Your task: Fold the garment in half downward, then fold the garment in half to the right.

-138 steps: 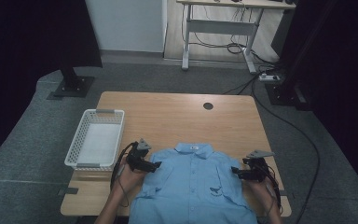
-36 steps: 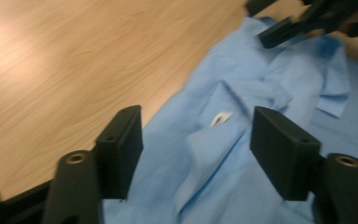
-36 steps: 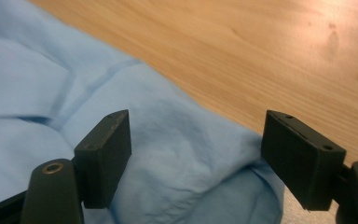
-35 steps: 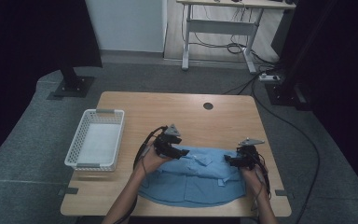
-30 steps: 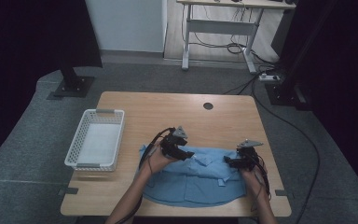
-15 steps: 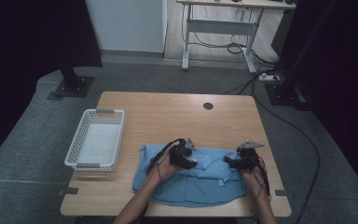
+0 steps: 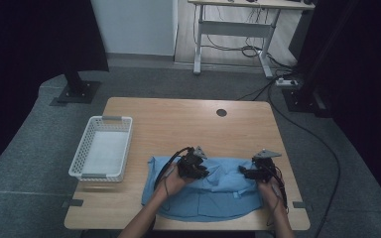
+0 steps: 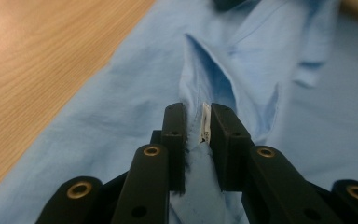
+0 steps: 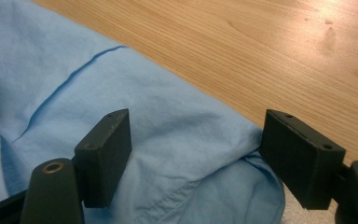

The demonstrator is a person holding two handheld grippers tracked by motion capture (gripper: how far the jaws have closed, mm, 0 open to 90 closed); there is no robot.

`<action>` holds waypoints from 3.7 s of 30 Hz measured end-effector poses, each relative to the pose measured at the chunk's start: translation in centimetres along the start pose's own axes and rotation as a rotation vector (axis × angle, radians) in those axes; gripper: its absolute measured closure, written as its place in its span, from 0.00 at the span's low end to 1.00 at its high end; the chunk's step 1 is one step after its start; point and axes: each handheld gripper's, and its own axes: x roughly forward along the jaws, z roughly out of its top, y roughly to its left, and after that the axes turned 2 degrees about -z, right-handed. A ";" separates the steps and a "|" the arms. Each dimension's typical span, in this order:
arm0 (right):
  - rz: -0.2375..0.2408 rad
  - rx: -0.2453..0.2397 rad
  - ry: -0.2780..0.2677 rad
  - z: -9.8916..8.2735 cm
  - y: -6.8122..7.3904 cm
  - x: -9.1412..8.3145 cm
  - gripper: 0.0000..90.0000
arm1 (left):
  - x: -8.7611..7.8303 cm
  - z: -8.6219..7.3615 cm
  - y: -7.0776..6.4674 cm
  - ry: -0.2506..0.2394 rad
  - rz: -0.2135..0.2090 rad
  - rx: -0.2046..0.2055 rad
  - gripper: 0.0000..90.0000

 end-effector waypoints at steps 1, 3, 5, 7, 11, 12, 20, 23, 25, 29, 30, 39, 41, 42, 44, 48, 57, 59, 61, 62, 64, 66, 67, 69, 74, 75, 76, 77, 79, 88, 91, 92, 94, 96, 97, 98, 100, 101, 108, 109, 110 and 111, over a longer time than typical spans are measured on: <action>0.001 -0.002 0.001 0.0 0.0 0.0 0.27 | -0.6 0.0 -0.3 -0.015 -0.012 0.003 0.84; 0.003 -0.004 0.000 0.0 -0.1 0.0 0.27 | -1.6 -0.1 -1.1 -0.026 -0.038 -0.003 0.83; 0.004 -0.005 -0.002 0.0 -0.1 0.0 0.27 | -2.4 -0.2 -2.1 -0.020 -0.038 0.025 0.83; 0.004 -0.005 -0.003 0.0 -0.1 0.0 0.27 | -2.9 -0.6 -3.1 -0.013 -0.042 0.053 0.84; 0.005 -0.003 -0.010 -0.1 -0.1 0.0 0.28 | -3.4 -1.7 -4.9 -0.005 -0.098 0.097 0.85; 0.005 -0.003 -0.010 -0.1 -0.1 0.0 0.28 | -3.4 -2.0 -5.2 0.006 -0.115 0.109 0.86; 0.003 -0.001 -0.010 -0.1 -0.1 0.0 0.28 | -4.2 -3.4 -5.2 -0.050 -0.044 0.100 0.49; 0.002 -0.001 -0.010 -0.1 -0.1 0.0 0.28 | -4.6 -3.9 -4.4 -0.072 -0.013 0.058 0.39; 0.002 -0.001 -0.010 -0.1 -0.1 0.0 0.28 | -4.9 -4.4 -3.8 -0.082 0.015 0.032 0.33; 0.001 -0.001 -0.009 -0.1 -0.1 0.0 0.27 | -5.4 -5.6 -2.8 -0.102 0.060 -0.026 0.27; 0.001 -0.001 -0.009 -0.1 -0.1 0.0 0.27 | -5.5 -5.9 -2.5 -0.106 0.069 -0.037 0.27; 0.003 -0.002 -0.009 -0.1 -0.1 0.0 0.27 | -6.9 -8.7 -0.3 -0.127 0.196 -0.139 0.18; 0.004 -0.002 -0.009 -0.1 -0.1 0.0 0.27 | -7.0 -9.4 0.3 -0.131 0.222 -0.163 0.17; 0.004 -0.002 -0.009 -0.1 -0.1 0.0 0.27 | -7.2 -9.7 0.6 -0.132 0.237 -0.173 0.16; 0.005 -0.003 -0.009 -0.1 -0.1 0.0 0.27 | -7.3 -10.4 1.1 -0.135 0.252 -0.197 0.16; 0.006 -0.003 -0.008 -0.1 -0.1 0.0 0.26 | -7.4 -11.3 2.0 -0.132 0.280 -0.233 0.15; 0.017 -0.009 -0.005 -0.3 -0.1 -0.2 0.24 | -6.6 -13.0 3.6 -0.113 0.353 -0.287 0.10; 0.016 -0.011 -0.006 -0.3 0.0 -0.2 0.23 | -6.1 -13.4 3.9 -0.093 0.374 -0.294 0.08; 0.019 -0.013 -0.004 -0.3 0.0 -0.2 0.22 | -5.7 -13.7 4.2 -0.077 0.385 -0.298 0.03; 0.020 -0.014 -0.004 -0.3 0.0 -0.2 0.22 | -5.4 -13.8 4.3 -0.070 0.393 -0.303 0.02; 0.025 -0.016 -0.003 -0.3 0.0 -0.2 0.21 | -5.1 -13.9 4.2 -0.074 0.419 -0.280 0.00; 0.034 -0.016 -0.002 -0.3 -0.1 -0.2 0.20 | -5.0 -14.0 4.0 -0.082 0.426 -0.272 0.00; 0.039 -0.016 -0.003 -0.3 -0.1 -0.3 0.20 | -5.0 -14.0 4.0 -0.085 0.424 -0.270 0.00; 0.050 -0.006 -0.006 -0.4 -0.2 -0.3 0.19 | -5.0 -14.0 4.0 -0.085 0.426 -0.271 0.00; 0.053 -0.009 0.005 -0.3 -0.2 -0.7 0.19 | -5.0 -14.0 4.0 -0.084 0.426 -0.272 0.00; 0.054 -0.010 0.009 -0.2 -0.2 -0.8 0.19 | -5.0 -14.0 4.0 -0.084 0.426 -0.272 0.00; 0.054 -0.008 0.011 -0.2 -0.1 -0.9 0.19 | -5.0 -14.0 4.0 -0.084 0.426 -0.272 0.00; 0.054 -0.010 0.010 -0.1 0.0 -1.1 0.19 | -5.0 -14.0 4.0 -0.084 0.426 -0.273 0.00; 0.058 -0.012 0.004 0.0 0.3 -1.6 0.18 | -5.0 -14.0 4.0 -0.084 0.426 -0.273 0.00; 0.073 -0.054 -0.032 1.7 2.2 -3.8 0.18 | -5.0 -14.0 4.0 -0.087 0.423 -0.267 0.01; 0.087 -0.077 -0.042 2.7 3.4 -4.4 0.18 | -5.0 -14.0 4.0 -0.087 0.421 -0.265 0.01; 0.090 -0.087 -0.046 3.0 3.8 -4.5 0.18 | -5.0 -14.1 4.0 -0.088 0.419 -0.263 0.01; 0.105 -0.103 -0.054 3.6 4.6 -4.7 0.18 | -5.0 -14.1 3.9 -0.089 0.415 -0.262 0.01; 0.125 -0.111 -0.065 4.0 5.4 -4.7 0.17 | -5.1 -14.1 3.9 -0.088 0.414 -0.258 0.01; 0.134 -0.118 -0.069 4.2 5.8 -4.6 0.17 | -5.1 -14.2 3.8 -0.089 0.414 -0.258 0.01; 0.141 -0.124 -0.069 4.4 6.2 -4.5 0.17 | -5.1 -14.2 3.8 -0.092 0.416 -0.259 0.02; 0.156 -0.138 -0.072 4.6 7.1 -4.2 0.17 | -5.2 -14.3 3.6 -0.100 0.418 -0.259 0.05; 0.166 -0.140 -0.071 4.7 7.5 -4.0 0.17 | -5.2 -14.3 3.5 -0.105 0.416 -0.257 0.07; 0.214 -0.167 -0.057 4.5 10.3 -1.6 0.17 | -5.4 -14.4 3.3 -0.124 0.414 -0.247 0.18; 0.219 -0.168 -0.055 4.4 10.6 -1.2 0.17 | -5.4 -14.5 3.2 -0.126 0.415 -0.248 0.19; 0.224 -0.171 -0.051 4.3 11.0 -0.9 0.17 | -5.4 -14.5 3.2 -0.129 0.416 -0.248 0.20; 0.226 -0.177 -0.044 4.1 11.3 -0.5 0.17 | -5.5 -14.5 3.2 -0.132 0.416 -0.247 0.21</action>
